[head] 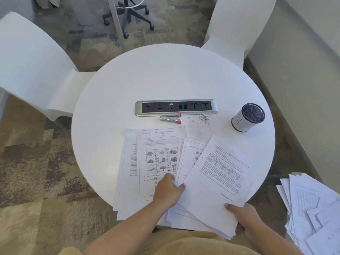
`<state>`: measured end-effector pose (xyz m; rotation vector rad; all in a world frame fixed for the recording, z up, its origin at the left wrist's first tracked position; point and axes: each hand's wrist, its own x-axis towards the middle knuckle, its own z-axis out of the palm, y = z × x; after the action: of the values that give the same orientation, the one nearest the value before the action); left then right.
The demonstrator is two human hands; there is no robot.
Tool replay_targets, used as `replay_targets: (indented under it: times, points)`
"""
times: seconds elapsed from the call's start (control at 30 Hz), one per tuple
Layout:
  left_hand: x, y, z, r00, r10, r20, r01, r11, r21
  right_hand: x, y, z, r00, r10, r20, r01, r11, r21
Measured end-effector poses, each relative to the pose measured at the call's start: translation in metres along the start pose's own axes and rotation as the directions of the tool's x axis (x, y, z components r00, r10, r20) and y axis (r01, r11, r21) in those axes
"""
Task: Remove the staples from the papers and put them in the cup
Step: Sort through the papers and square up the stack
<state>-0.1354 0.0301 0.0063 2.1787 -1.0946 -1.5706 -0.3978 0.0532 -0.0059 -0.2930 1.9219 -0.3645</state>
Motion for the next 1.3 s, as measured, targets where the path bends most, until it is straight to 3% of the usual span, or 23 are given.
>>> replay_targets:
  times: [0.17,0.3,0.43,0.53,0.67,0.87,0.97,1.13,1.23,1.3]
  points:
    - [0.001,0.004,0.005,1.0,0.026,0.004,-0.026,1.0,-0.016,0.004,0.003,0.002,0.999,-0.017,0.044,0.018,1.0,-0.017]
    - [0.002,0.008,0.01,0.993,0.079,-0.088,-0.08,0.997,-0.006,-0.001,-0.004,0.008,0.996,-0.089,0.018,0.091,0.991,-0.103]
    - [0.005,0.013,0.01,0.991,0.097,-0.092,-0.096,0.995,0.022,-0.001,-0.007,0.003,0.967,-0.205,-0.152,0.137,0.919,-0.37]
    - [0.007,0.013,0.009,0.988,0.135,-0.078,-0.128,0.988,0.087,0.016,0.001,-0.015,0.945,-0.171,-0.279,0.04,0.906,-0.422]
    - [0.008,0.007,0.007,0.989,0.132,-0.063,-0.129,0.99,0.047,0.018,0.006,-0.019,0.991,-0.05,-0.126,0.013,0.96,-0.28]
    - [0.005,0.0,-0.004,0.992,0.098,-0.078,-0.101,0.994,-0.033,0.002,0.006,-0.023,0.975,-0.22,-0.009,0.204,0.919,-0.338]
    - [0.004,0.0,-0.014,0.992,0.072,-0.1,-0.081,0.993,-0.084,-0.009,0.001,-0.023,0.945,-0.318,0.07,0.325,0.91,-0.258]
    - [0.012,0.002,-0.033,0.999,0.013,0.03,-0.004,0.959,-0.285,-0.029,-0.013,-0.014,0.916,-0.257,0.307,0.248,0.966,0.07]
    - [0.012,0.007,-0.046,0.999,0.007,0.034,0.008,0.912,-0.41,-0.031,-0.022,-0.007,0.891,-0.227,0.394,0.206,0.974,0.094]
    - [0.013,0.007,-0.05,1.0,0.029,0.004,-0.025,0.897,-0.442,-0.034,-0.031,0.001,0.891,-0.254,0.377,0.237,0.967,0.092]
